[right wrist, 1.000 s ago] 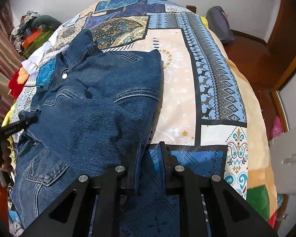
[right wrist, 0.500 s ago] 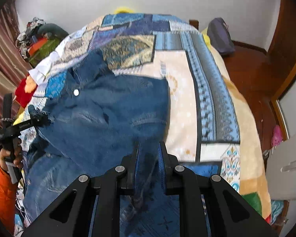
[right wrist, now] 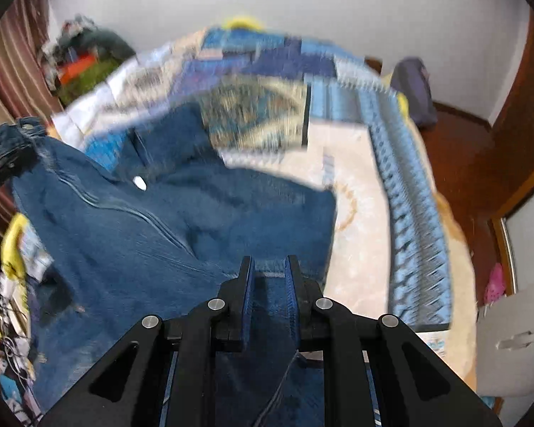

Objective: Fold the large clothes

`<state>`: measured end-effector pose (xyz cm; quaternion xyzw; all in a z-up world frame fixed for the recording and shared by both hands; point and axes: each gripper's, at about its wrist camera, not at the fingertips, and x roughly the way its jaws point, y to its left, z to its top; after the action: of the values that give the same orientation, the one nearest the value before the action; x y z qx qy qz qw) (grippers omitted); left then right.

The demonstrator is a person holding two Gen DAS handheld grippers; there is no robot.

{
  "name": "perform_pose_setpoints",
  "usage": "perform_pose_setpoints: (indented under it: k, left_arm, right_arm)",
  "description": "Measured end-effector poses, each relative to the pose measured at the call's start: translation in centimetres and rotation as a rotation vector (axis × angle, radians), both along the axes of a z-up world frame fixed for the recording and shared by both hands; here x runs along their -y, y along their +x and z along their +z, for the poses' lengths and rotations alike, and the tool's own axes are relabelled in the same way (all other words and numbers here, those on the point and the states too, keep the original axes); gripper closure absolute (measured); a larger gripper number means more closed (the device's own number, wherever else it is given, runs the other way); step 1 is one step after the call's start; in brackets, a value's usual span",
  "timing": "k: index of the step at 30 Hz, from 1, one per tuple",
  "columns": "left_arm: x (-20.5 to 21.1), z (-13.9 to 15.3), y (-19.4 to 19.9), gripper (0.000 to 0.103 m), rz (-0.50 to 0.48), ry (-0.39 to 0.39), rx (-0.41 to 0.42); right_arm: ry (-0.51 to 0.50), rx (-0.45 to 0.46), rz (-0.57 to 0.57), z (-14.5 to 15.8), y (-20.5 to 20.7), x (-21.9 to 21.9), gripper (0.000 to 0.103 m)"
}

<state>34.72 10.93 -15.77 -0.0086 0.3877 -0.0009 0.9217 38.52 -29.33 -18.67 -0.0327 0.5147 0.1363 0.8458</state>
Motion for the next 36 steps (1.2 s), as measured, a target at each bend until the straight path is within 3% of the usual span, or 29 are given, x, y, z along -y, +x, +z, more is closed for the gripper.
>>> perform_pose_setpoints:
  k: [4,10,12,15,16,25,28,32,36]
  left_arm:
    - [-1.4,-6.0,-0.4,0.090,-0.021,-0.009,-0.164]
    - [-1.6,-10.5,-2.3,0.083,-0.057,-0.041,-0.284]
    - [-1.5,-10.7,-2.8,0.070,-0.057,-0.042,-0.285]
    - [-2.6,-10.5,-3.0,0.044,-0.039,-0.026,-0.310]
    - [-3.1,-10.4,-3.2,0.042,-0.042,-0.030,-0.312]
    - [-7.7,-9.3,-5.8,0.029,0.007,-0.138,-0.320]
    - [-7.8,-10.6,-5.9,0.029,0.034,-0.102,-0.364]
    - [-8.0,-12.0,-6.4,0.028,0.055,-0.124,-0.404]
    - [-8.1,-11.4,-7.0,0.028,0.070,-0.116,-0.393]
  right_arm:
    - [-0.081,0.036,0.070,-1.8,-0.7,-0.7,0.090]
    - [-0.175,0.067,0.066,-2.0,-1.5,-0.3,0.090]
    - [-0.207,0.070,0.045,-2.0,-1.6,0.2,0.090]
    - [-0.149,0.041,0.017,-2.3,-1.7,1.5,0.090]
    - [-0.123,0.030,0.006,-2.4,-1.7,2.0,0.090]
    - [-0.074,0.041,-0.023,-2.7,-2.8,3.1,0.089]
    - [-0.054,0.021,-0.051,-2.9,-3.1,3.8,0.089]
    - [0.007,-0.010,-0.096,-3.3,-3.7,5.2,0.089]
    - [-0.032,-0.060,-0.104,-4.1,-4.1,5.8,0.089]
